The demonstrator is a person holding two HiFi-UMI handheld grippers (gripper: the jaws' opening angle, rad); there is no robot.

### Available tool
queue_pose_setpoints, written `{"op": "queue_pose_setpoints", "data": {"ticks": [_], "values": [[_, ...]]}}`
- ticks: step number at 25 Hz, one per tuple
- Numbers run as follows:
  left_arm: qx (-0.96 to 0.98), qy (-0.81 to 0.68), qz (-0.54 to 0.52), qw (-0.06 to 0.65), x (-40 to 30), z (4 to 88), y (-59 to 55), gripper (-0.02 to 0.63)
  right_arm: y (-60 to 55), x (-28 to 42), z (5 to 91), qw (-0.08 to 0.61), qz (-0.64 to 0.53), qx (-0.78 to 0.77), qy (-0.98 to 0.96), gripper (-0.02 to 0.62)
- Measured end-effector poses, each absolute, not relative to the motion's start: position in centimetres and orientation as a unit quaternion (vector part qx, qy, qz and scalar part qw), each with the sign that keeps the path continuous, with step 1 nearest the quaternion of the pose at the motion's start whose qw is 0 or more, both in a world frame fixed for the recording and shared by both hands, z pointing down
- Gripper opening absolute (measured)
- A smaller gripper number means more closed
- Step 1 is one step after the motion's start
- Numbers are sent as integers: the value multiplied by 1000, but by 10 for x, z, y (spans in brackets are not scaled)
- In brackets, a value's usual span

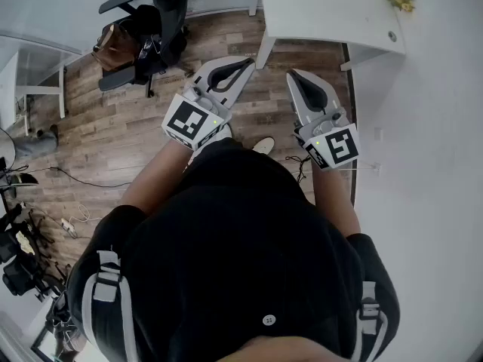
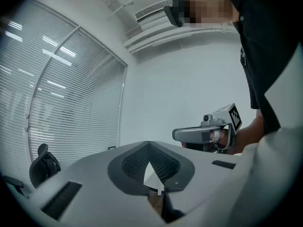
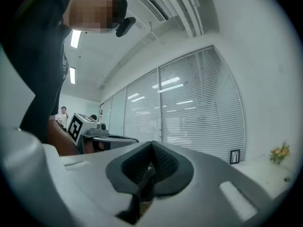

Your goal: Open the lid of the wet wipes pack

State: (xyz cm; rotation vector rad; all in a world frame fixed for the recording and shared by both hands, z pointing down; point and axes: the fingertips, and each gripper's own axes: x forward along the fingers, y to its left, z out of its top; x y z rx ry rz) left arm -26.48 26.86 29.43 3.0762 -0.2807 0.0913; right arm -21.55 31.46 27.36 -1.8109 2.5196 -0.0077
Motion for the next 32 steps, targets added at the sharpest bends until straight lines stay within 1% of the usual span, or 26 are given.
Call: {"op": "queue_pose_setpoints", "data": {"ticks": [15, 16, 17, 18, 21, 29, 32], "values": [[995, -91, 24, 31, -267, 302, 254, 8, 303, -212, 283, 18, -11, -593, 805, 11], [995, -90, 24, 31, -265, 302, 253, 8, 303, -211, 284, 18, -12, -594, 804, 24], [995, -90, 24, 31, -264, 302, 253, 8, 303, -209, 285, 16, -13, -595, 803, 65], [995, -89, 23, 31, -263, 302, 253, 8, 303, -207, 285, 15, -15, -598, 801, 83], [996, -87, 22, 30, -262, 300, 254, 8, 303, -201, 284, 13, -15, -608, 794, 106], [996, -85, 24, 30, -256, 302, 260, 8, 309, -187, 288, -8, -14, -623, 782, 250], [996, -83, 25, 29, -251, 302, 264, 8, 312, -182, 289, -13, -14, -623, 782, 280]]}}
